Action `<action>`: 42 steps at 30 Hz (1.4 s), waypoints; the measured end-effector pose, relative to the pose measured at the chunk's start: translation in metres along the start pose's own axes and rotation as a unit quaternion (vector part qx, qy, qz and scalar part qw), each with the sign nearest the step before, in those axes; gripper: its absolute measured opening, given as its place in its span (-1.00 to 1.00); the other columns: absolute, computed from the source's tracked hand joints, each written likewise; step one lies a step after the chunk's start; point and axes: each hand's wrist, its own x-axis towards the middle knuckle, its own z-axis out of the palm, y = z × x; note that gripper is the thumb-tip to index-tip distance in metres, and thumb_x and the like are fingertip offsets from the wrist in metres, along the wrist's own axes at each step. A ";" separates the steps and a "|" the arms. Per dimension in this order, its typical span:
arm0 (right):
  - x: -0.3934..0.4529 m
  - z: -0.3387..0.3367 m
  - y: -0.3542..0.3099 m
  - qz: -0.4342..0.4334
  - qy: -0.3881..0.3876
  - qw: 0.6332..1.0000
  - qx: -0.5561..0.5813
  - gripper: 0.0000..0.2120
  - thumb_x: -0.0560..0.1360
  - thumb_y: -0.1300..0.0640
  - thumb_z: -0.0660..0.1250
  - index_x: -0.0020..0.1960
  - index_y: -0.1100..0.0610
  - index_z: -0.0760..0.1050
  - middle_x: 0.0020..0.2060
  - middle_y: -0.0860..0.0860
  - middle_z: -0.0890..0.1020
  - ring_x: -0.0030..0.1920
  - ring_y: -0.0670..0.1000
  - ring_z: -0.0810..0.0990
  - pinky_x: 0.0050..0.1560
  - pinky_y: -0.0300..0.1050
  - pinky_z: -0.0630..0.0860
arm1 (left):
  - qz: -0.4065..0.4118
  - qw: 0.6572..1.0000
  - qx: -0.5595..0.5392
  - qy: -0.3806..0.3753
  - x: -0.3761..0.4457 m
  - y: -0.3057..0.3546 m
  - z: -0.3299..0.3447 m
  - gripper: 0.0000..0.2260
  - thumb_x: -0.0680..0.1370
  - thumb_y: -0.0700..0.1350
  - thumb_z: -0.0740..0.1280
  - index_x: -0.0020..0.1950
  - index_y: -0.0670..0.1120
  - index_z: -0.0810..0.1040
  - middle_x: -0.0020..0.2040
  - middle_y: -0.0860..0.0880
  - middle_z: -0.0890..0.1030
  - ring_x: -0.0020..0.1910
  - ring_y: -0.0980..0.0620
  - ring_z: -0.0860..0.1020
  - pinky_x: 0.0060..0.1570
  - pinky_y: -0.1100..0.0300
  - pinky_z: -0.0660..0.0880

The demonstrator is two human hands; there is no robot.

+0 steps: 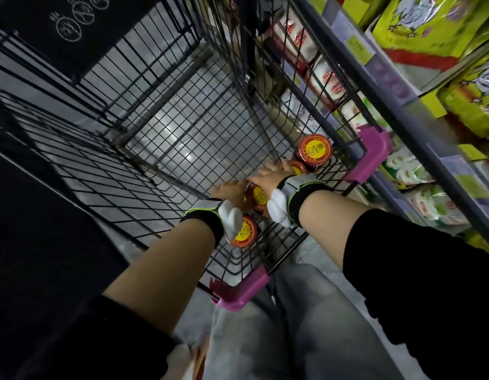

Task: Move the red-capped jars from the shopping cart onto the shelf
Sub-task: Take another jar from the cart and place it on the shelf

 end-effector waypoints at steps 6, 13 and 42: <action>-0.007 -0.002 -0.004 0.000 0.004 0.999 -0.039 0.05 0.25 0.01 0.54 0.53 0.04 -0.04 0.53 0.15 0.09 0.55 0.15 -0.12 0.46 0.35 -0.24 | 0.021 0.999 -0.008 -0.030 -0.003 -0.006 -0.001 -0.43 0.53 0.03 0.29 0.48 0.00 0.17 0.36 -0.14 0.44 0.32 -0.17 0.42 0.25 -0.03 0.42; 0.001 -0.001 -0.007 0.003 0.026 0.998 -0.055 -0.27 0.40 0.11 0.41 0.46 0.10 0.12 0.42 0.17 0.32 0.49 0.16 0.16 0.46 0.35 -0.17 | 0.000 0.999 -0.032 -0.041 -0.004 -0.008 0.004 -0.36 0.50 -0.04 0.36 0.50 0.04 0.12 0.36 -0.11 0.46 0.32 -0.14 0.44 0.15 0.03 0.44; -0.074 -0.022 -0.001 -0.002 0.166 0.948 0.270 -0.23 0.21 0.11 0.55 0.32 0.07 0.23 0.19 0.09 0.53 0.16 0.15 0.54 0.15 0.08 0.53 | 0.057 0.988 -0.130 0.065 -0.063 0.004 -0.048 -0.11 0.32 -0.03 0.51 0.49 0.10 0.02 0.31 -0.13 0.47 0.26 -0.16 0.47 0.21 0.02 0.44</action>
